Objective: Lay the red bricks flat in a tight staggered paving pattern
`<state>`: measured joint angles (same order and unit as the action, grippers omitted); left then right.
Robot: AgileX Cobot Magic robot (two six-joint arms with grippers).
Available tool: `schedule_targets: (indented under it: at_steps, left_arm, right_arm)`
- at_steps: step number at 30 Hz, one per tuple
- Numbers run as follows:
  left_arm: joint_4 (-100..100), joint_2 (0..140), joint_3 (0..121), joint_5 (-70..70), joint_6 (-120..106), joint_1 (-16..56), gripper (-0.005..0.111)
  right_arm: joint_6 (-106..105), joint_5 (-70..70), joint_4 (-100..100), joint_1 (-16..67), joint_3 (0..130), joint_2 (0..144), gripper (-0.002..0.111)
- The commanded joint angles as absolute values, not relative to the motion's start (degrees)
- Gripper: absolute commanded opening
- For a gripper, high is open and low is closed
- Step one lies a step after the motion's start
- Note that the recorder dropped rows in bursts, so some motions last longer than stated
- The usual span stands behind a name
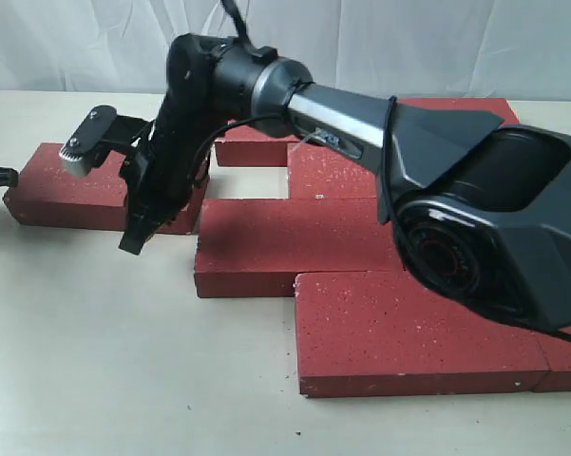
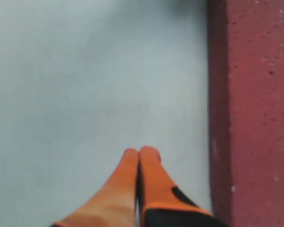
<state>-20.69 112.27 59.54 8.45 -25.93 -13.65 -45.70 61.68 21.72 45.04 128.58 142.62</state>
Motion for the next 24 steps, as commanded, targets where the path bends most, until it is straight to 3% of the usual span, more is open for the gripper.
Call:
schedule_targets:
  at_steps: [1, 24]
  left_arm:
    - [-22.82, 114.13, 61.53, 8.99, -25.94, -13.74, 0.000]
    - [-24.14, 114.13, 62.17, 8.37, -29.32, -8.00, 0.000]
  right_arm:
    - [-39.70, 56.82, 10.36, 46.79, 128.80, 143.30, -0.001]
    - [-37.00, 55.14, 9.59, 44.00, 128.80, 144.79, -0.001]
